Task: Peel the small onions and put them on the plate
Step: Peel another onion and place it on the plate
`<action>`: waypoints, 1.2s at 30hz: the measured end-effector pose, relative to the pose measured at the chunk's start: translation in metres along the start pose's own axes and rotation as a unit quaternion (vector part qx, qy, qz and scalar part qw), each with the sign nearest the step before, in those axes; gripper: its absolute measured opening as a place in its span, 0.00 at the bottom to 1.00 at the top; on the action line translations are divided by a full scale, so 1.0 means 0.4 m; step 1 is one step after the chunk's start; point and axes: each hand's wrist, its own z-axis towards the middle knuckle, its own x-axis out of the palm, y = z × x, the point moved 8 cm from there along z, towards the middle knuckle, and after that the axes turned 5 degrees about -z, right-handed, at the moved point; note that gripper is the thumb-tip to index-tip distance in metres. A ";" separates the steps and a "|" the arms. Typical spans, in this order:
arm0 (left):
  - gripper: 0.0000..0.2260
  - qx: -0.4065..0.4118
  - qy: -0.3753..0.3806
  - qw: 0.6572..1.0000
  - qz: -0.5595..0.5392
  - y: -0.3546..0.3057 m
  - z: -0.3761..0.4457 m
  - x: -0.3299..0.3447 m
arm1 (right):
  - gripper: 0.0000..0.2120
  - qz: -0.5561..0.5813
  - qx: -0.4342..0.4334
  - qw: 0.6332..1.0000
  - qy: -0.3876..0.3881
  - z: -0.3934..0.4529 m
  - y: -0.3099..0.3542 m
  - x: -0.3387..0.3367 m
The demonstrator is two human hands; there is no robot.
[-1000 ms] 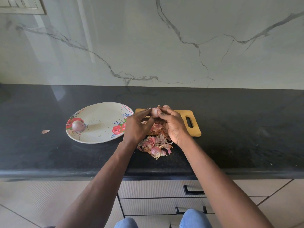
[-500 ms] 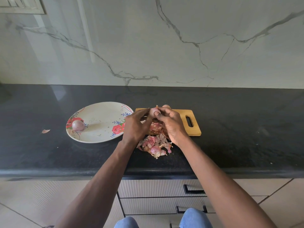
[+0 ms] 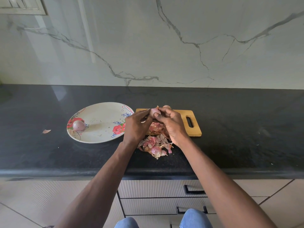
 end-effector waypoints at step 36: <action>0.14 -0.099 0.007 0.994 -0.047 0.033 0.002 0.003 | 0.13 0.096 0.042 0.993 0.048 -0.006 0.003 0.026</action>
